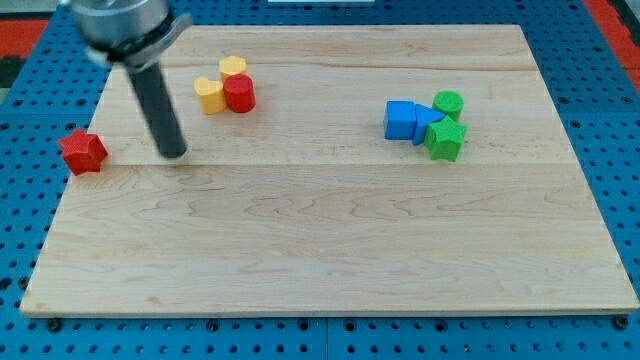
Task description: Move the red star towards the heart
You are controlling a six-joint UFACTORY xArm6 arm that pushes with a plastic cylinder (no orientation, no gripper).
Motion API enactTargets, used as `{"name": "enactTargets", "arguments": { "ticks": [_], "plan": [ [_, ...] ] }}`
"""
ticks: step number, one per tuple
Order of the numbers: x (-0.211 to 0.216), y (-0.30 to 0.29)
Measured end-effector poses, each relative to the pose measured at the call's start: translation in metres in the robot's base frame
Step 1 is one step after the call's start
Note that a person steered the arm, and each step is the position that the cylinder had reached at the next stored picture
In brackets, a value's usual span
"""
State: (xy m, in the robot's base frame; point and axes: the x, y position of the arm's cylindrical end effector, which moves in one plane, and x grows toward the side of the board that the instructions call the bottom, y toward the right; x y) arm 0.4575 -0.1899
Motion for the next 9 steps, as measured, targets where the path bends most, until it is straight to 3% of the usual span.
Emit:
{"name": "enactTargets", "arguments": {
  "ticks": [1, 2, 3, 6, 9],
  "plan": [
    [0.064, -0.115],
    [0.061, -0.115],
    [0.021, -0.114],
    [-0.04, -0.061],
    [-0.038, -0.115]
  ]
}}
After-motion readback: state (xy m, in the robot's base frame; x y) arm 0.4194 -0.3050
